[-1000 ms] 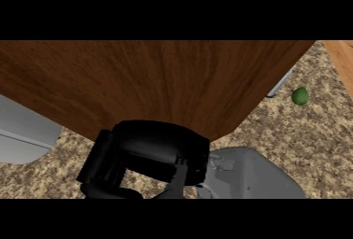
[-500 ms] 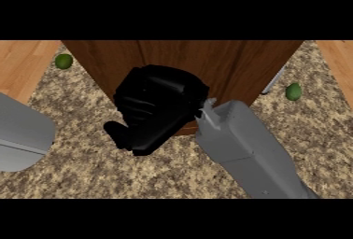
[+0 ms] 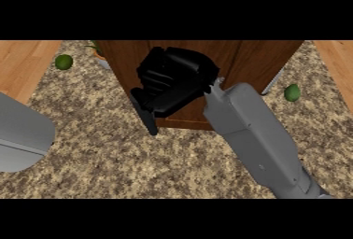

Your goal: Pick up the bottled water, place it into the cabinet and close the cabinet

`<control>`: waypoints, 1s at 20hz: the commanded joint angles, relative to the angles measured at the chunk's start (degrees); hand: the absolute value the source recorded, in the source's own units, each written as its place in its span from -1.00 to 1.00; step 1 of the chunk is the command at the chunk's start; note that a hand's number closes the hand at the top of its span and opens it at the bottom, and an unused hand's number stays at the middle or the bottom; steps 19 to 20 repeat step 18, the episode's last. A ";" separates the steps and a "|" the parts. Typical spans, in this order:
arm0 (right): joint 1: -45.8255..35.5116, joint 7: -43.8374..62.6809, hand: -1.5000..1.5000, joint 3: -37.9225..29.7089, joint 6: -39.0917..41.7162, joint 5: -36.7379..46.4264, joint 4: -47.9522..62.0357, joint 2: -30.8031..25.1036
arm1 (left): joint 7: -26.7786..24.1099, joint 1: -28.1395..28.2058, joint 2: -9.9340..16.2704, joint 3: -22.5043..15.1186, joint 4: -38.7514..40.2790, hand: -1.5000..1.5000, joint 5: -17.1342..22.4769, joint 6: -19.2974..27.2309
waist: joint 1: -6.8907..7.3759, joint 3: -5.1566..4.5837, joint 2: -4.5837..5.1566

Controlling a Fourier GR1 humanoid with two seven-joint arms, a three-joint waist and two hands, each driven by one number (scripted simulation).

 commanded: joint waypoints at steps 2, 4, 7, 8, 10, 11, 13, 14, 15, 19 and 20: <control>-3.35 -5.97 1.00 -5.28 0.09 4.91 5.88 -3.03 | 1.73 -1.50 -1.32 -0.95 -1.20 -1.00 -0.14 0.25 | -0.59 0.36 0.81; -6.12 -6.27 1.00 -6.46 -1.38 4.88 6.63 -1.67 | 1.02 -1.69 -2.27 -0.68 1.48 -1.00 -2.36 -1.49 | -0.39 0.29 0.73; -6.47 -9.21 -1.00 -7.38 -2.03 7.50 5.71 -3.18 | 1.61 -2.11 -2.27 -0.47 0.55 -1.00 -2.39 -0.67 | -0.72 0.31 0.70; -11.58 -7.99 -1.00 -8.88 -4.92 7.07 7.61 -1.82 | 2.90 -2.07 0.05 0.87 0.00 -1.00 -0.27 -0.50 | 0.04 0.31 0.88; -8.78 -11.80 -1.00 -8.40 -4.09 10.29 8.45 -3.42 | 1.09 -2.45 -1.48 1.08 3.36 -1.00 -1.76 -2.64 | 0.17 0.22 0.97; -12.38 -10.00 -1.00 -8.89 -6.35 10.08 8.56 -2.61 | 1.86 -3.05 -1.98 -0.59 1.43 -1.00 -2.74 -1.50 | 0.16 0.22 0.94; -11.80 -10.77 -1.00 -9.89 -7.45 10.21 8.33 -3.32 | 2.22 -3.43 -1.63 -0.73 1.49 -1.00 -1.77 -2.11 | -0.11 0.22 0.93; -11.32 -11.55 -1.00 -8.84 -8.37 11.66 7.79 -2.66 | 2.45 -2.62 -1.28 0.40 -0.06 -1.00 -2.08 -1.69 | 0.11 0.30 0.75; -11.37 -11.69 -1.00 -9.06 -9.15 11.65 8.58 -2.03 | 1.99 -2.03 -3.08 -1.04 -0.95 -1.00 -2.79 -2.44 | 0.53 0.28 0.76; -12.77 -11.51 -1.00 -9.21 -9.43 11.39 9.12 -1.46 | 3.39 -5.68 -1.40 -1.18 1.04 -1.00 -3.13 -0.62 | -0.45 0.23 1.05; -12.77 -11.51 -1.00 -9.21 -9.43 11.39 9.12 -1.46 | 3.39 -5.68 -1.40 -1.18 1.04 -1.00 -3.13 -0.62 | -0.45 0.23 1.05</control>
